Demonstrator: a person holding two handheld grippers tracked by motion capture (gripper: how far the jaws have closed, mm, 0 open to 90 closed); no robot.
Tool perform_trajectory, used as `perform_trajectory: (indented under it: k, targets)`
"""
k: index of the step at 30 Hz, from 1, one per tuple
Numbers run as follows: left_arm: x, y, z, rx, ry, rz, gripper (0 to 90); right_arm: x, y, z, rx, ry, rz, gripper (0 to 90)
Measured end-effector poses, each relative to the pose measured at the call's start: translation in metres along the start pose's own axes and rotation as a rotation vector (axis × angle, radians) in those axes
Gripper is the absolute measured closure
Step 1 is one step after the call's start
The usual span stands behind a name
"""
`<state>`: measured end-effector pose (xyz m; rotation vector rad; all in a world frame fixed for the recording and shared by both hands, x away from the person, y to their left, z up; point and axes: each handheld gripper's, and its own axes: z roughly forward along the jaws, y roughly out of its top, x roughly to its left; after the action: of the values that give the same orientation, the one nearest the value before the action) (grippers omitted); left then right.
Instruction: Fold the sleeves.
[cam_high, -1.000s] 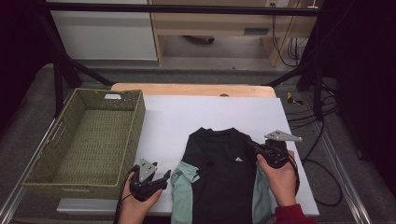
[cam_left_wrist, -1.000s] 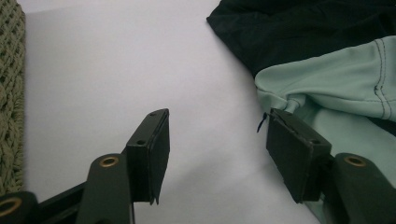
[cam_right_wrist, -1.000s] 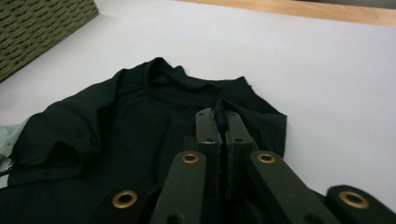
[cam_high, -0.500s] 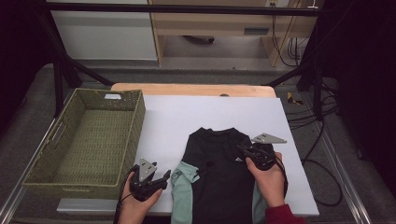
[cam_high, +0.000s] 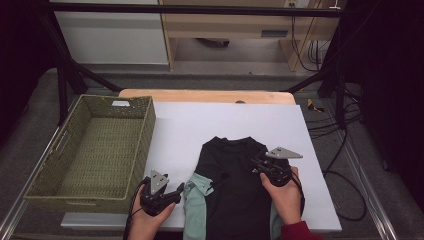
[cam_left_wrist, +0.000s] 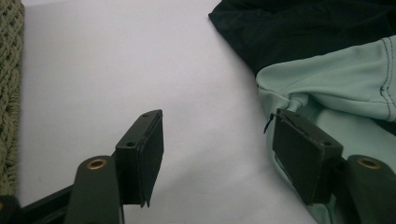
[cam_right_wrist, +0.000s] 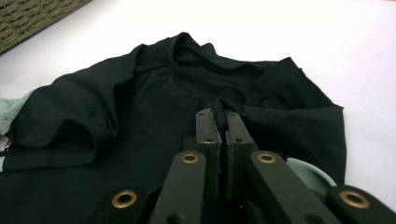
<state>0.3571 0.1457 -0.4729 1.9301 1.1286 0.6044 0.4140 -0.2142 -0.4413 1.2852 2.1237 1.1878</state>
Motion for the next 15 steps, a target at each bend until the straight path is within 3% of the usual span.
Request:
perform_trajectory:
  k: [7,15]
  targets:
    - [-0.001,0.0,0.001,0.004,-0.002,0.01,34.0,0.012,-0.004,0.01,0.05,-0.026,-0.033,87.3]
    - [-0.002,0.0,0.001,0.007,-0.001,0.011,33.9,0.027,-0.01,0.024,0.103,-0.059,-0.103,85.5]
